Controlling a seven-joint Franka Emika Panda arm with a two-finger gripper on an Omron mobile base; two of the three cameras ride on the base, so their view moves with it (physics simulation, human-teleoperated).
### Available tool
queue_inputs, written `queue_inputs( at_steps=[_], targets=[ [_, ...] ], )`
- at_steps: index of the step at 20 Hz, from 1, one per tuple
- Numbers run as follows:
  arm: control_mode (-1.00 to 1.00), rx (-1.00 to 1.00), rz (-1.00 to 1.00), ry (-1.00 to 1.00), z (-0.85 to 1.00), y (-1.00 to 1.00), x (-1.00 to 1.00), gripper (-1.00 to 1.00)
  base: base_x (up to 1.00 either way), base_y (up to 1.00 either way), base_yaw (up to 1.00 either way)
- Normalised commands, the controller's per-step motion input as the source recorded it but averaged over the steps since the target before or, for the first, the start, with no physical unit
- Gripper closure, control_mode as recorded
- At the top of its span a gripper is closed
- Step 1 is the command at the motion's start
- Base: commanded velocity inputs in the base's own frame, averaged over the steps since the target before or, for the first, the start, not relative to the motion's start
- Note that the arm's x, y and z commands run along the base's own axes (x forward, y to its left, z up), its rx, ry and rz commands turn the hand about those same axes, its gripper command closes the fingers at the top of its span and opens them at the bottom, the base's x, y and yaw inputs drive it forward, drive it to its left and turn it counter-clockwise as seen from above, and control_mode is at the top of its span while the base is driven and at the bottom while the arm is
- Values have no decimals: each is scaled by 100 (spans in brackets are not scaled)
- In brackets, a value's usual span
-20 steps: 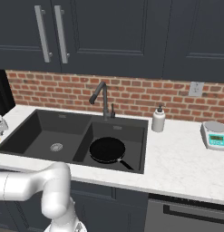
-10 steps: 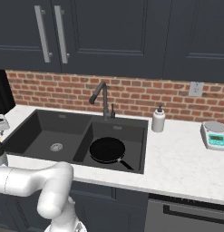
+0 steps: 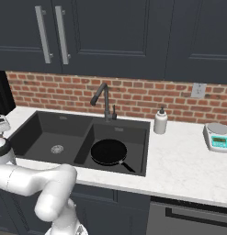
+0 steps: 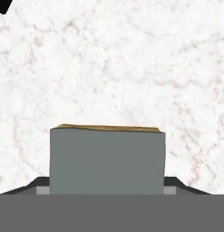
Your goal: Pick the pan and sponge and place them into the sink. Then turn on the water.
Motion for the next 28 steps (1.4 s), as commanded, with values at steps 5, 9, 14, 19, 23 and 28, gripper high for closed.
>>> queue_inputs(
  at_steps=[5, 9, 14, 19, 23, 28],
  targets=[
    [-100, 0, -9, -17, -67, -92, -63, 100, 0, 0, 0],
    [-100, 1, -4, -14, -24, -100, -83, 100, 0, 0, 0],
    [-100, 5, -1, -14, 2, -100, -80, 100, 0, 0, 0],
    [-100, 10, 0, -14, 21, -100, -71, 100, 0, 0, 0],
    [-100, 11, 0, -17, 33, -100, -71, 100, 0, 0, 0],
    [-100, 4, 1, -17, 61, -98, -56, 100, 0, 0, 0]
  ],
)
